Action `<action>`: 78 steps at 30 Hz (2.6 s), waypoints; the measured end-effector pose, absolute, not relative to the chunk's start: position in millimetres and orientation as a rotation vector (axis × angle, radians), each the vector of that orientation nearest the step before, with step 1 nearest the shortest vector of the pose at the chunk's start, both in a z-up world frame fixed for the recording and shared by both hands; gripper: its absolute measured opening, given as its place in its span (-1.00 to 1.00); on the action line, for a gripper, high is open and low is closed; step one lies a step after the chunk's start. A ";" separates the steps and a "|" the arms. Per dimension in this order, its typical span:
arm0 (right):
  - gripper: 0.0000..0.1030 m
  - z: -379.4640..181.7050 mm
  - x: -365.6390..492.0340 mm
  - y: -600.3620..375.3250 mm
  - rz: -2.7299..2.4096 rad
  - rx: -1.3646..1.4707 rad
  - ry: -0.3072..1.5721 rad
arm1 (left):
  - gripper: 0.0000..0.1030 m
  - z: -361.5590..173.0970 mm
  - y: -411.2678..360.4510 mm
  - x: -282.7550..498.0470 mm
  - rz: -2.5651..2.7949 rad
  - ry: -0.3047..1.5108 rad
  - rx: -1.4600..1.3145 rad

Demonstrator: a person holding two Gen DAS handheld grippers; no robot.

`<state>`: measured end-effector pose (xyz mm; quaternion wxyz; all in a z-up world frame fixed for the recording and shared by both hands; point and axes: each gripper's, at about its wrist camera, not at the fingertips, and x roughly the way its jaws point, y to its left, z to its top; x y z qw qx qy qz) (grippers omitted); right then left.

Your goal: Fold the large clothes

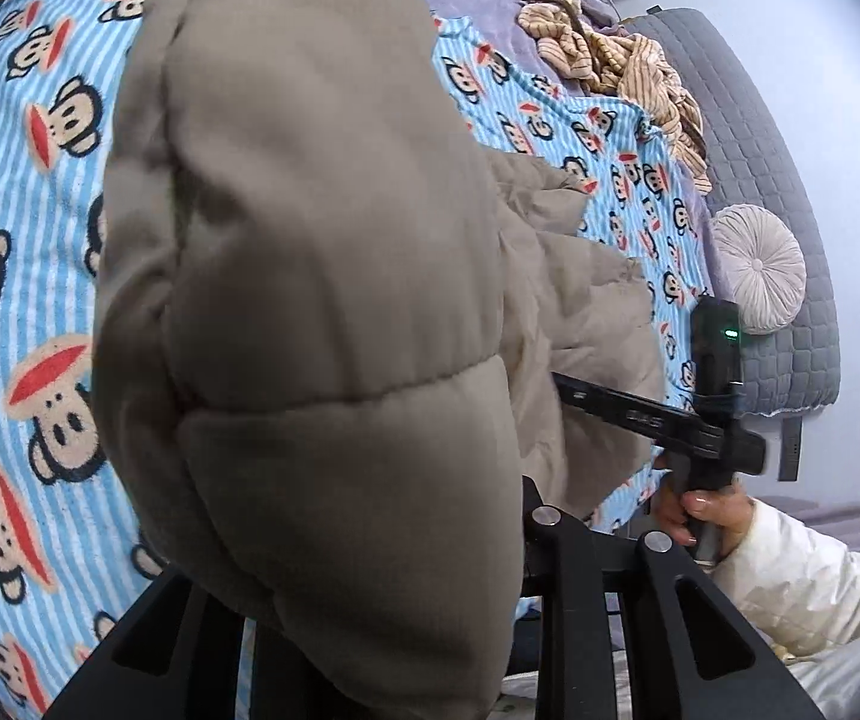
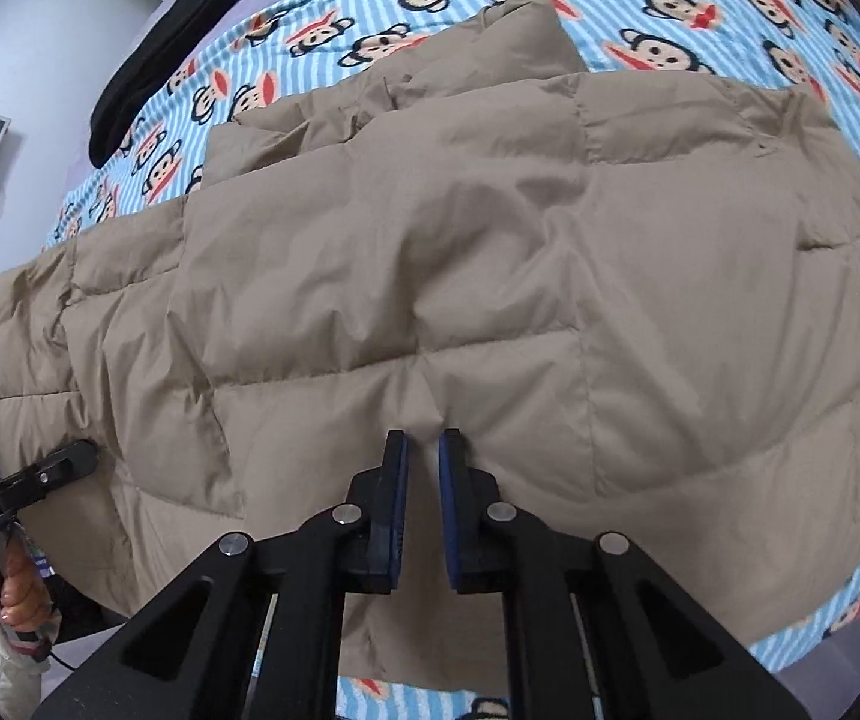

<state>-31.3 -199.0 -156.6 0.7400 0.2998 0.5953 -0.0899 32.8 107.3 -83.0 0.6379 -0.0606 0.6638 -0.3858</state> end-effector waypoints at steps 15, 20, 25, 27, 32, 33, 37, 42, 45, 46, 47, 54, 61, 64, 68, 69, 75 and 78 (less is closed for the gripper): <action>-1.00 -230.4 -38.2 -252.6 0.015 1.078 1.195 | 0.23 -37.8 -122.5 -41.7 -1.125 1.532 0.165; -0.92 -205.0 -69.3 -286.2 0.009 1.189 1.156 | 0.52 -49.3 -143.6 -36.7 -1.206 1.637 0.035; -0.58 -154.8 -143.0 -325.6 -0.150 1.090 1.121 | 0.53 -79.0 -187.7 -45.8 -1.220 1.707 -0.009; 0.26 -140.6 -177.6 -331.5 -0.232 1.075 1.100 | 0.53 -85.9 -202.0 -52.0 -1.196 1.667 0.054; 0.45 -102.7 -237.6 -304.4 -0.294 1.013 1.048 | 0.53 -100.6 -240.9 -67.6 -1.173 1.560 0.242; 0.51 -93.8 -242.2 -294.1 -0.264 1.006 1.022 | 0.53 -101.4 -244.8 -69.9 -1.176 1.546 0.269; 0.86 -82.9 -236.3 -260.6 -0.160 1.006 0.985 | 0.53 -101.2 -280.2 -75.8 -1.175 1.465 0.367; 0.89 -95.4 -184.8 -252.6 -0.208 0.969 0.997 | 0.53 -47.1 -253.2 -65.7 -1.111 1.182 0.395; 0.34 -92.8 -169.5 -259.6 -0.318 0.870 1.000 | 0.53 -27.5 -217.8 -46.4 -0.950 1.016 0.418; -0.49 -93.1 -167.8 -261.7 -0.343 0.837 1.017 | 0.53 -28.2 -207.3 -37.3 -0.900 1.002 0.422; -0.62 -93.5 -167.2 -263.6 -0.364 0.813 1.022 | 0.53 -34.2 -194.5 -25.7 -0.845 1.006 0.428; -0.68 -99.7 -193.8 -287.3 -0.421 0.754 1.045 | 0.53 -105.1 -184.9 17.3 -0.708 1.164 0.410; -0.68 -127.1 -229.7 -321.7 -0.501 0.900 1.007 | 0.53 -118.3 -253.5 -13.8 -0.757 1.099 0.506; -0.66 -147.3 -245.9 -341.3 -0.510 1.005 0.981 | 0.53 -121.7 -272.2 -25.5 -0.753 1.089 0.555; -0.51 -176.4 -252.2 -357.8 -0.480 1.072 1.000 | 0.59 -130.4 -288.3 -35.6 -0.730 1.057 0.614; -0.49 -177.4 -256.5 -359.7 -0.469 1.109 1.003 | 0.59 -131.9 -290.0 -36.0 -0.725 1.057 0.622; -0.24 -128.9 -277.3 -379.8 -0.506 1.031 1.024 | 0.60 -133.5 -287.7 -30.9 -0.704 1.084 0.610; -0.24 -105.6 -280.6 -392.5 -0.473 1.004 0.968 | 0.60 -132.6 -286.6 -30.3 -0.683 1.094 0.605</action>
